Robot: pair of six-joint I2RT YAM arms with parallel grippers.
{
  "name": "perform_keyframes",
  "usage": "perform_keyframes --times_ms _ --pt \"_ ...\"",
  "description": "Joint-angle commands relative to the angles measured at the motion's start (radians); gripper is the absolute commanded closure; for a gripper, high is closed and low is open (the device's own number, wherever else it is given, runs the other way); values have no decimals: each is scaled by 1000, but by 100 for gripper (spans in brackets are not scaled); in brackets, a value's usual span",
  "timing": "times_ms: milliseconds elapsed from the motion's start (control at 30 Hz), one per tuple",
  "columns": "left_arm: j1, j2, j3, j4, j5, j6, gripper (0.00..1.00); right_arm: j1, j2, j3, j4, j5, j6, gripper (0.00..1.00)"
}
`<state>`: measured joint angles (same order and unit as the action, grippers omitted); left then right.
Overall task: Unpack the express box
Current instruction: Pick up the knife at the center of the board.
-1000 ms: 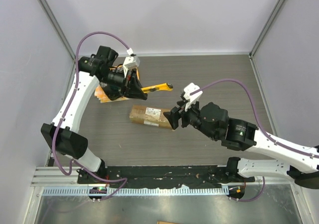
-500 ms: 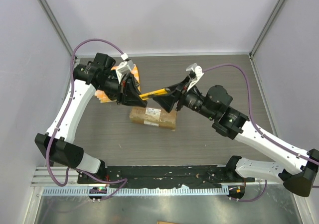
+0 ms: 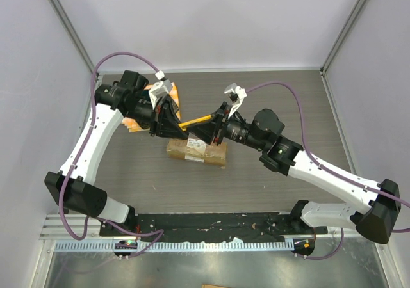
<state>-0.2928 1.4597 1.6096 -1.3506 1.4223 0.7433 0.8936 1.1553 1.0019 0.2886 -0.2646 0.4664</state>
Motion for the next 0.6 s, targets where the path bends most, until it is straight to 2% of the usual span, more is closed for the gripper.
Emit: perform_keyframes --times_ms 0,67,233,400,567 --pt "-8 -13 -13 -311 29 28 100 -2 -22 -22 102 4 18 67" --pt "-11 -12 -17 -312 27 28 100 -2 -17 -34 132 5 32 59" --pt "-12 -15 -16 -312 24 27 100 -2 -2 -52 190 22 44 57" --pt "-12 -18 -23 -312 18 28 100 -2 6 -68 230 28 58 58" --pt "-12 -12 -22 -312 18 24 100 -1 23 -82 276 19 86 65"
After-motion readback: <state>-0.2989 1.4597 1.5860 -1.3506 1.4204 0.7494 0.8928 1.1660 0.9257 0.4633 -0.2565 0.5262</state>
